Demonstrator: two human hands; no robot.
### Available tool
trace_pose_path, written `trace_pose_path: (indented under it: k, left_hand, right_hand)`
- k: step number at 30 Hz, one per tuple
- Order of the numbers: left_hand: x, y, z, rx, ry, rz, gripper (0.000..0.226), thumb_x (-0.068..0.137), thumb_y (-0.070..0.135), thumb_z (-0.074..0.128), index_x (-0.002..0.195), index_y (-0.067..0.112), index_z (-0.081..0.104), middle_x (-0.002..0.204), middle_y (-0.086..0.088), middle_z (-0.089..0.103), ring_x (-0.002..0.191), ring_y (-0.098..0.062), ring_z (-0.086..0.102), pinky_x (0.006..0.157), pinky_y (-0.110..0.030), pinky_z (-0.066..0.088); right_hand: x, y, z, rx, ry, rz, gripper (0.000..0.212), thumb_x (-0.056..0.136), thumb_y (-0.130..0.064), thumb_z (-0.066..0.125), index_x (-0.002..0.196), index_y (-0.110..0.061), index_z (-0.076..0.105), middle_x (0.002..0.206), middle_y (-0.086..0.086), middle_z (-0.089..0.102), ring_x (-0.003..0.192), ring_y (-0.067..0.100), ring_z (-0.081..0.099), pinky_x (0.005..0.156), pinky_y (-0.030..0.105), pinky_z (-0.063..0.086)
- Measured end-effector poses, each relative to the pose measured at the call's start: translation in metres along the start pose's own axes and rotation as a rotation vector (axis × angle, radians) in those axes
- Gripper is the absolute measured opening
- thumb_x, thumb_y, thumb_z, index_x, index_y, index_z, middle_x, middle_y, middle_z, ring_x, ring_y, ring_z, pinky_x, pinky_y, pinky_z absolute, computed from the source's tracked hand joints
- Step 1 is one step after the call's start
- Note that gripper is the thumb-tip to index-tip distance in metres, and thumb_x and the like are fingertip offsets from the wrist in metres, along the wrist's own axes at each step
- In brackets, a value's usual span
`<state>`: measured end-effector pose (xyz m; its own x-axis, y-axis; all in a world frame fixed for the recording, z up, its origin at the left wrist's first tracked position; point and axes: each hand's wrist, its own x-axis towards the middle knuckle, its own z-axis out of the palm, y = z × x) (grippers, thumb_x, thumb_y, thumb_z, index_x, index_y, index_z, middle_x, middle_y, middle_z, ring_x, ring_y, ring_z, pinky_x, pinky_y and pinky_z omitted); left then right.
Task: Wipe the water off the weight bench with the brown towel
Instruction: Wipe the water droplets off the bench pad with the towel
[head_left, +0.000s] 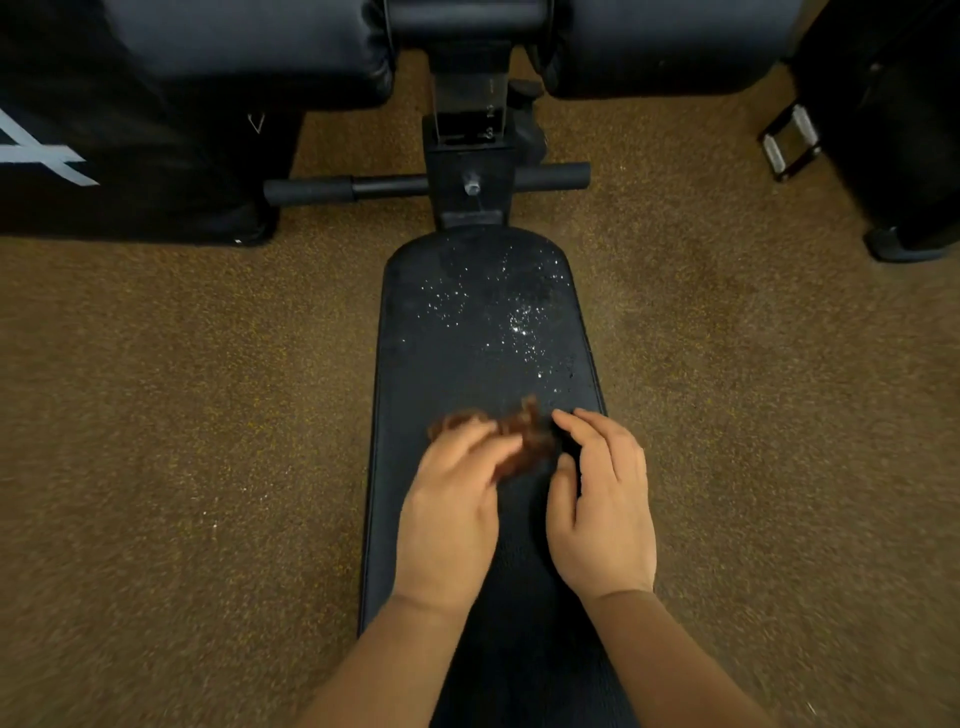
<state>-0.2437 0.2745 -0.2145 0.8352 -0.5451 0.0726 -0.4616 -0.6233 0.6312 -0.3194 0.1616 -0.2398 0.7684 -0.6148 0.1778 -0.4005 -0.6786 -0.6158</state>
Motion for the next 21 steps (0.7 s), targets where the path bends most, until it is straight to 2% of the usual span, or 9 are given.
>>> trace_pose_path:
  k: [2, 4, 8, 11, 13, 17, 21]
  left_hand:
    - [-0.017, -0.007, -0.007, 0.022, -0.040, 0.074, 0.046, 0.069, -0.009, 0.066, 0.106, 0.018, 0.070, 0.117, -0.001, 0.062, 0.113, -0.014, 0.053, 0.105, -0.023, 0.032]
    - [-0.007, -0.012, -0.004, 0.015, -0.032, 0.095, 0.045, 0.069, -0.011, 0.067, 0.105, 0.016, 0.070, 0.116, -0.002, 0.063, 0.113, -0.013, 0.051, 0.105, -0.021, 0.032]
    - [0.046, 0.008, 0.022, -0.079, 0.075, -0.043, 0.042, 0.074, -0.010, 0.063, 0.107, 0.016, 0.069, 0.116, -0.002, 0.062, 0.110, -0.015, 0.052, 0.099, -0.013, 0.030]
    - [0.070, 0.024, 0.038, -0.145, 0.118, -0.089, 0.041, 0.073, -0.010, 0.061, 0.104, 0.014, 0.070, 0.111, -0.002, 0.063, 0.105, -0.011, 0.050, 0.096, -0.012, 0.032]
    - [0.059, 0.026, 0.039, -0.118, 0.068, -0.036, 0.038, 0.075, -0.007, 0.058, 0.104, 0.015, 0.070, 0.112, -0.003, 0.063, 0.107, -0.011, 0.048, 0.097, -0.015, 0.033]
    - [0.009, 0.012, 0.016, -0.039, -0.093, 0.208, 0.033, 0.082, 0.010, 0.046, 0.102, 0.018, 0.071, 0.114, 0.000, 0.064, 0.115, -0.011, 0.050, 0.101, -0.023, 0.038]
    - [0.024, 0.005, 0.016, -0.024, -0.070, 0.233, 0.034, 0.083, 0.012, 0.042, 0.100, 0.018, 0.072, 0.111, -0.003, 0.065, 0.112, -0.015, 0.053, 0.101, -0.022, 0.037]
  right_hand:
    - [0.001, -0.001, -0.001, 0.044, 0.004, 0.015, 0.041, 0.092, -0.010, 0.040, 0.131, -0.012, 0.050, 0.130, 0.004, 0.049, 0.126, 0.017, 0.041, 0.109, 0.031, 0.032]
    - [0.001, -0.001, 0.000, 0.101, 0.023, 0.043, 0.041, 0.093, -0.012, 0.036, 0.132, -0.011, 0.047, 0.133, 0.003, 0.046, 0.129, 0.011, 0.036, 0.110, 0.022, 0.027]
    - [-0.002, -0.001, 0.001, 0.192, 0.094, 0.109, 0.044, 0.091, -0.014, 0.034, 0.135, -0.012, 0.041, 0.139, -0.002, 0.036, 0.135, 0.004, 0.028, 0.111, 0.016, 0.020]
    - [-0.001, 0.000, 0.000, 0.227, 0.135, 0.120, 0.048, 0.090, -0.013, 0.035, 0.137, -0.009, 0.039, 0.142, 0.007, 0.036, 0.137, 0.012, 0.029, 0.112, 0.016, 0.019]
    - [-0.001, 0.001, 0.000, 0.241, 0.143, 0.121, 0.050, 0.088, -0.012, 0.035, 0.137, -0.007, 0.038, 0.141, 0.009, 0.036, 0.136, 0.015, 0.029, 0.113, 0.019, 0.020]
    - [-0.001, 0.002, -0.001, 0.235, 0.109, 0.147, 0.051, 0.086, -0.014, 0.035, 0.138, -0.010, 0.038, 0.142, 0.007, 0.036, 0.136, 0.012, 0.029, 0.113, 0.017, 0.019]
    - [0.000, -0.001, -0.001, 0.216, 0.068, 0.156, 0.052, 0.084, -0.014, 0.034, 0.136, -0.014, 0.039, 0.140, -0.002, 0.035, 0.134, 0.005, 0.028, 0.110, 0.011, 0.018]
